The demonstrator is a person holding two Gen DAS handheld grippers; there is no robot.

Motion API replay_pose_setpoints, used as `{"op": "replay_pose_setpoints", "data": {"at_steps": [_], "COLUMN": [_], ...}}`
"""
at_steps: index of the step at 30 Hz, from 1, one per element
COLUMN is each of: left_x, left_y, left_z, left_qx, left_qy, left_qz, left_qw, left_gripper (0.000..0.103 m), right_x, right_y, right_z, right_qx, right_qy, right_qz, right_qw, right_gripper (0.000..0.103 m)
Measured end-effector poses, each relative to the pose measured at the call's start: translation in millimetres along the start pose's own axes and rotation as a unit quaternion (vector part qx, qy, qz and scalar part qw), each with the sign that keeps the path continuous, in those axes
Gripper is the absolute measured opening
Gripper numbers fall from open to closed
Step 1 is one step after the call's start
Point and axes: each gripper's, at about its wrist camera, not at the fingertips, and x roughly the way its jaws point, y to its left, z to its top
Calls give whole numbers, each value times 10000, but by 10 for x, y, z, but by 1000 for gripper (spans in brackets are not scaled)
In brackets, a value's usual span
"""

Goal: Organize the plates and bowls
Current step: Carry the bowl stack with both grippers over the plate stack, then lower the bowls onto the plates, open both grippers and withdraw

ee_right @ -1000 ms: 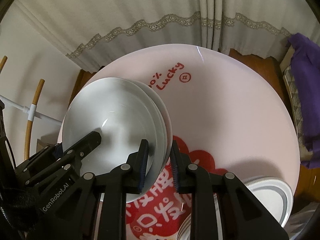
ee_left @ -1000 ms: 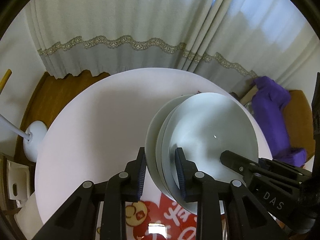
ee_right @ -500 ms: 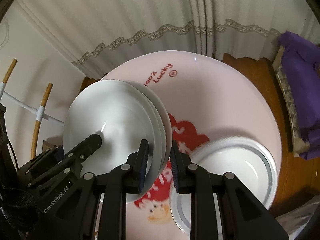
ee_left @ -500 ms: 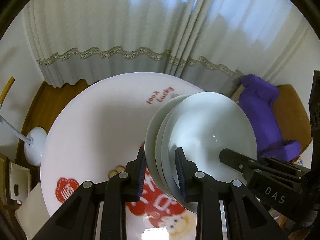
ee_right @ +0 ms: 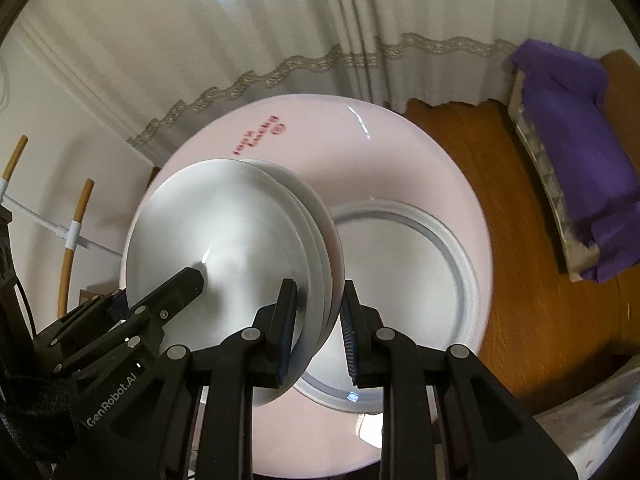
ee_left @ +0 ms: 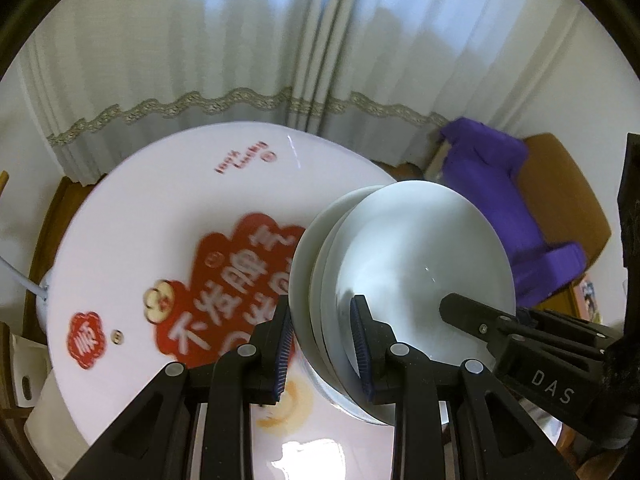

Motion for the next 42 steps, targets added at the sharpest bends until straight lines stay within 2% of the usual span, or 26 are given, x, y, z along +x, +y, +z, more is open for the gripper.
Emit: {"op": "replay_pose_setpoints", "data": {"at_steps": [10,23,33,36,42], "left_x": [391,790,845,840,802], "left_y": [-330,-428,-383,-413,-435], "left_z": [21,28,57,69,66], "left_qx": [144,123,35,62,147], "left_qy": [351,575,602,567,432], "left_qz": [-60,-16,-83,-100,-2], "left_qw": [9993,9983,9981,9983,9990], "left_gripper": [24,24,27,29,33], "right_x": [112,308,339,361,364], "right_y": [-415,-554,-541,-540,-479], "right_z": [-142,-197,-150,-141,-138], "right_qx": [182,262,272,289,153], "right_qy": [179,422,476,472,373], "right_qz": [-195,-230,-229,-244,-439], "right_qw": [9995,9985,9982,9982,9982], "right_gripper": [21,21,22,25,27]}}
